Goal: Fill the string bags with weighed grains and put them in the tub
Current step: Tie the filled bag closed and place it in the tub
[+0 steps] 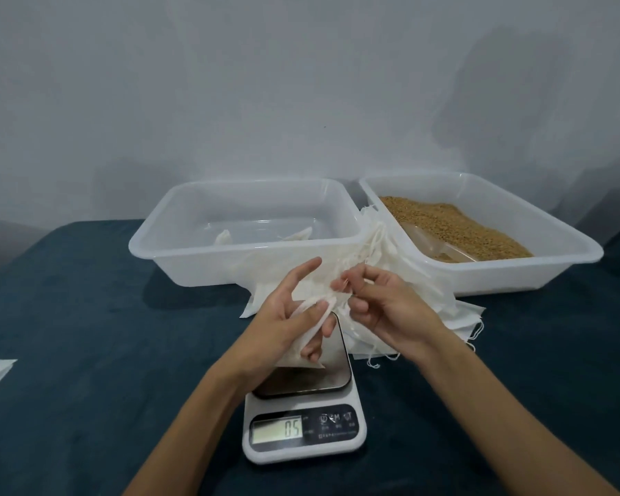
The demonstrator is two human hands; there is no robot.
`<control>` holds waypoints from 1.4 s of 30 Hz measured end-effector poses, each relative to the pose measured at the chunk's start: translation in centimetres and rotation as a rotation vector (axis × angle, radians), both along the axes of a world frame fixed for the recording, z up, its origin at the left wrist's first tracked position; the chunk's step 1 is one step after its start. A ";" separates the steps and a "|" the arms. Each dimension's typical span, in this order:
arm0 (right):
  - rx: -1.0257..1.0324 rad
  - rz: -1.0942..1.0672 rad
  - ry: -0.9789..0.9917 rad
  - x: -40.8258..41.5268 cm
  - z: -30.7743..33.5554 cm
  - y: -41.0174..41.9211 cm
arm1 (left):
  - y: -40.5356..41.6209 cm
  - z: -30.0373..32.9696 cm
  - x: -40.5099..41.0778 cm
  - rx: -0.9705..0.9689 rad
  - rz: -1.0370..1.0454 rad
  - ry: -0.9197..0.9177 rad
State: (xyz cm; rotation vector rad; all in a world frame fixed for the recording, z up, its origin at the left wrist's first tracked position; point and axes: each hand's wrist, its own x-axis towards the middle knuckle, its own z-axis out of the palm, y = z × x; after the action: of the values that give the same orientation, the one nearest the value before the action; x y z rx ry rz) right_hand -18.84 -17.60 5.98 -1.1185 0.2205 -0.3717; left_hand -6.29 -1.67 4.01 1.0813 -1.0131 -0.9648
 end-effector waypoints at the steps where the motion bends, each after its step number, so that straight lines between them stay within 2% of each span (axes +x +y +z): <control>1: 0.071 -0.059 -0.030 0.1 -0.3 -0.4 | -0.1 0.0 0.1 0.005 -0.004 -0.001; 5: 0.222 -0.202 -0.094 0.8 -1.5 -0.8 | -0.4 -0.3 0.0 0.040 -0.014 -0.008; 11: -0.012 -0.290 -0.140 0.8 -1.9 -1.1 | -0.2 1.8 1.2 0.058 0.083 -0.119; 14: -0.013 -0.324 -0.180 0.0 -1.8 -2.1 | -1.4 4.8 3.6 0.005 0.281 -0.039; 16: -0.018 -0.349 -0.167 -0.3 -1.8 -2.4 | -3.0 7.0 6.4 -0.008 0.461 -0.051; 19: -0.018 -0.385 -0.140 -0.3 -1.7 -2.5 | -5.8 8.9 10.9 0.116 0.670 -0.303; 22: -0.004 -0.415 -0.138 -0.5 -1.7 -2.7 | -8.3 8.4 14.6 0.391 0.805 -0.579; 25: 0.018 -0.418 -0.154 -0.7 -1.8 -3.1 | -9.6 7.4 16.7 0.641 0.824 -0.768; 28: 0.056 -0.419 -0.185 -0.8 -1.7 -3.3 | -10.0 6.8 16.6 0.771 0.791 -0.984; 30: 0.073 -0.430 -0.202 -0.9 -1.5 -3.3 | -10.1 6.8 14.7 0.659 0.889 -1.164; 32: 0.095 -0.452 -0.221 -1.1 -1.4 -3.3 | -9.8 7.0 11.0 0.333 0.989 -1.226; 33: 0.109 -0.462 -0.230 -1.2 -1.3 -3.3 | -9.5 6.9 8.7 0.165 0.959 -1.219; 34: 0.122 -0.471 -0.234 -1.2 -1.2 -3.3 | -9.2 6.5 6.3 0.062 0.843 -1.228; 35: 0.132 -0.477 -0.234 -1.3 -1.1 -3.3 | -8.8 5.9 4.1 0.033 0.677 -1.263; 38: 0.137 -0.484 -0.230 -1.4 -1.0 -3.3 | -8.4 3.6 -1.1 0.211 0.212 -1.485; 42: 0.144 -0.488 -0.217 -1.5 -1.1 -3.2 | -8.7 1.4 -3.9 0.372 -0.006 -1.711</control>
State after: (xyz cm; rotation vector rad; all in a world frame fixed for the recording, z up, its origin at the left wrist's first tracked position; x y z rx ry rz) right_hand -20.36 -20.83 4.87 -0.8658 0.3226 -0.8925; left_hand -10.23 -10.41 5.41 2.2740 -2.1805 0.0334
